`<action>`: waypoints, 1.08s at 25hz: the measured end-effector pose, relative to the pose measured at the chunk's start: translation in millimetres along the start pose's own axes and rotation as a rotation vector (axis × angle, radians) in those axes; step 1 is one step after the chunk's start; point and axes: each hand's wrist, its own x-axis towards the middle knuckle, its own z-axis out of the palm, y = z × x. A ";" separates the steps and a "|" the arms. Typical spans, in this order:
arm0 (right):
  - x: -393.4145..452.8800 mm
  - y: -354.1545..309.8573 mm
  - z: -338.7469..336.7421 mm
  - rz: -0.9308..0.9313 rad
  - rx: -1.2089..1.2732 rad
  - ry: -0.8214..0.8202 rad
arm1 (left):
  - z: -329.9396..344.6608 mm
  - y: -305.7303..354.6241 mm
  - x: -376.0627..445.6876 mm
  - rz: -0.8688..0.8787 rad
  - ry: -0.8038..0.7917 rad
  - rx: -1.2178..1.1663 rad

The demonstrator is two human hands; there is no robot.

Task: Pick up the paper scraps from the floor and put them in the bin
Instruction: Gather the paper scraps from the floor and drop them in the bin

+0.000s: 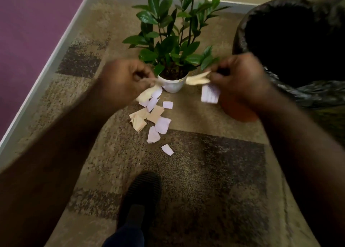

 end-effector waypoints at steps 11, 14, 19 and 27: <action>-15.6 85.4 -115.5 0.417 -0.027 0.657 | 61.6 164.7 97.0 0.319 0.323 -0.219; -17.2 98.5 -105.2 0.494 -0.071 0.697 | 104.1 183.0 113.5 0.273 0.302 -0.219; -18.9 104.5 -95.1 0.493 -0.067 0.692 | 148.9 195.0 124.0 0.243 0.137 -0.077; -23.6 100.2 -96.8 0.462 -0.083 0.644 | 160.6 197.2 131.6 0.294 -0.054 0.043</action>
